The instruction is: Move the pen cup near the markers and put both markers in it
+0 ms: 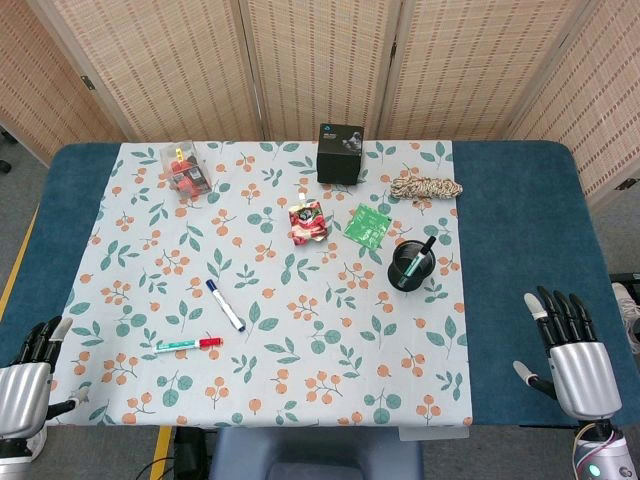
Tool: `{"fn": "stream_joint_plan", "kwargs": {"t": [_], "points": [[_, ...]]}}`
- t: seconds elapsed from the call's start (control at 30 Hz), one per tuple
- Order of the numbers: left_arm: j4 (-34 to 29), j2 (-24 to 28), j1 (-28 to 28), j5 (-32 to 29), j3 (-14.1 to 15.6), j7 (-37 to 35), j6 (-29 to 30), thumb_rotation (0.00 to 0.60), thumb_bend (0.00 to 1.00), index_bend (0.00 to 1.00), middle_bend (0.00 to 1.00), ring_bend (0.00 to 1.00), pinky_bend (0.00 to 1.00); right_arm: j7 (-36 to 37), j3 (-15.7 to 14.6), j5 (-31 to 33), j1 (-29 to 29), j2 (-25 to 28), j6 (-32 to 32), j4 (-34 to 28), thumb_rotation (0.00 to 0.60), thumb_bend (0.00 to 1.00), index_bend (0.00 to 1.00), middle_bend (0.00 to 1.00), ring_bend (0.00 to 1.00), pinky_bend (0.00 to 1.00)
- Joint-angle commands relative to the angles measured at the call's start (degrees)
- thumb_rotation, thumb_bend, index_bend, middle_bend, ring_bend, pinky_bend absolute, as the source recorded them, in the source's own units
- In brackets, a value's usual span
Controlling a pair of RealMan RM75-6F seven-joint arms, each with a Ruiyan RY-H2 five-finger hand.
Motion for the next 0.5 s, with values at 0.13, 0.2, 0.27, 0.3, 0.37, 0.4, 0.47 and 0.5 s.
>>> {"fn": "stream_joint_plan", "kwargs": {"t": [0.13, 0.2, 0.27, 0.3, 0.37, 0.4, 0.47, 0.5], "points": [[-0.3, -0.1, 0.0, -0.2, 0.0, 0.5, 0.1, 0.6, 0.13, 0.0, 0.11, 0.1, 0.44, 1.2, -0.2, 0.0, 0.4, 0.4, -0.9, 0.0, 0.6, 0.08, 0.0, 0.0, 0.0, 0.0], [-0.3, -0.1, 0.1, 0.2, 0.1, 0.8, 0.6, 0.6, 0.13, 0.0, 0.11, 0.1, 0.44, 3.0, -0.4, 0.1, 0.6, 1.1, -1.5, 0.0, 0.6, 0.08, 0.0, 0.0, 0.0, 0.0], [-0.4, -0.1, 0.2, 0.4, 0.1, 0.7, 0.9, 0.6, 0.13, 0.0, 0.11, 0.1, 0.44, 5.7, -0.4, 0.0, 1.1, 1.8, -2.0, 0.2, 0.6, 0.08, 0.0, 0.0, 0.0, 0.0], [-0.4, 0.0, 0.3, 0.3, 0.1, 0.5, 1.0, 0.6, 0.13, 0.0, 0.11, 0.1, 0.44, 7.7, -0.3, 0.0, 1.5, 2.1, -2.3, 0.5, 0.6, 0.08, 0.0, 0.0, 0.0, 0.0], [-0.5, 0.2, 0.4, 0.1, 0.0, -0.2, 1.3, 0.6, 0.13, 0.0, 0.11, 0.1, 0.44, 15.1, -0.4, 0.1, 2.6, 2.8, -3.7, 1.4, 0.6, 0.08, 0.0, 0.0, 0.0, 0.0], [-0.5, 0.2, 0.4, -0.1, -0.1, -0.5, 1.3, 0.6, 0.13, 0.0, 0.11, 0.1, 0.44, 18.7, -0.5, 0.3, 3.1, 3.0, -4.5, 2.2, 0.6, 0.08, 0.0, 0.0, 0.0, 0.0], [-0.4, 0.4, 0.4, -0.3, -0.2, -0.5, 1.4, 0.6, 0.13, 0.0, 0.11, 0.1, 0.44, 26.2, -0.4, 1.3, 4.2, 3.3, -6.2, 4.5, 0.6, 0.08, 0.0, 0.0, 0.0, 0.0], [-0.3, 0.4, 0.4, -0.4, -0.3, -0.5, 1.4, 0.6, 0.13, 0.0, 0.11, 0.1, 0.44, 29.1, -0.3, 1.8, 4.6, 3.1, -6.8, 5.6, 0.6, 0.08, 0.0, 0.0, 0.0, 0.0]]}}
